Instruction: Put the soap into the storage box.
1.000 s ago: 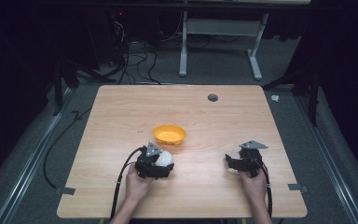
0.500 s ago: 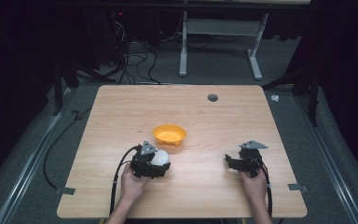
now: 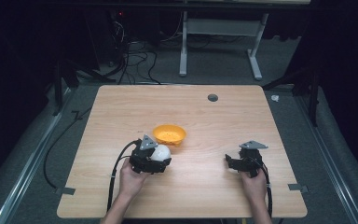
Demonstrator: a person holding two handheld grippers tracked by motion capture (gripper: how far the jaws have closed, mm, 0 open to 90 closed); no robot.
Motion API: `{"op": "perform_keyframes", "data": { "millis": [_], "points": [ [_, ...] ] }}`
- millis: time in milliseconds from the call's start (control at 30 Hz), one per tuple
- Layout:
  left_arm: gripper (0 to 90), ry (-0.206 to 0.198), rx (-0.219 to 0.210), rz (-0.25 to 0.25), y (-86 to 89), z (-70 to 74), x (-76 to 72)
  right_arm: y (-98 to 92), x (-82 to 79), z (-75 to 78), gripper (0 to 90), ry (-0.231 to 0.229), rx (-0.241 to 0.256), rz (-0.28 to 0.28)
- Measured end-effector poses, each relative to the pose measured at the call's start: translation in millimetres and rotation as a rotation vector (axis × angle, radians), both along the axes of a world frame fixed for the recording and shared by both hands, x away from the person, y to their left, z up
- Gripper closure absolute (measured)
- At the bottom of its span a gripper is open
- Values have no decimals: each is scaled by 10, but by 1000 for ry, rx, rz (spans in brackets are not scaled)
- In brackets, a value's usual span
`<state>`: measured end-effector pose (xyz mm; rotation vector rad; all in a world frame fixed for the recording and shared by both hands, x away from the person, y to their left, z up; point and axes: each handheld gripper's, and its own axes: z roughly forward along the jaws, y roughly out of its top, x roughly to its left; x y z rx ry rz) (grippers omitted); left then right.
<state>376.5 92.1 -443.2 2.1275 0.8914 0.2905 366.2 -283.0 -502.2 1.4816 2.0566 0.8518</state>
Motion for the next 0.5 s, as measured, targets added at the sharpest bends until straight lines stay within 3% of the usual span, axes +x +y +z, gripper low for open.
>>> {"op": "perform_keyframes", "data": {
  "millis": [500],
  "points": [
    [237, -6, -7, 1, -21, 110, 99, 1, -1, 0, 232, 0, 1, -1]
  ]
}}
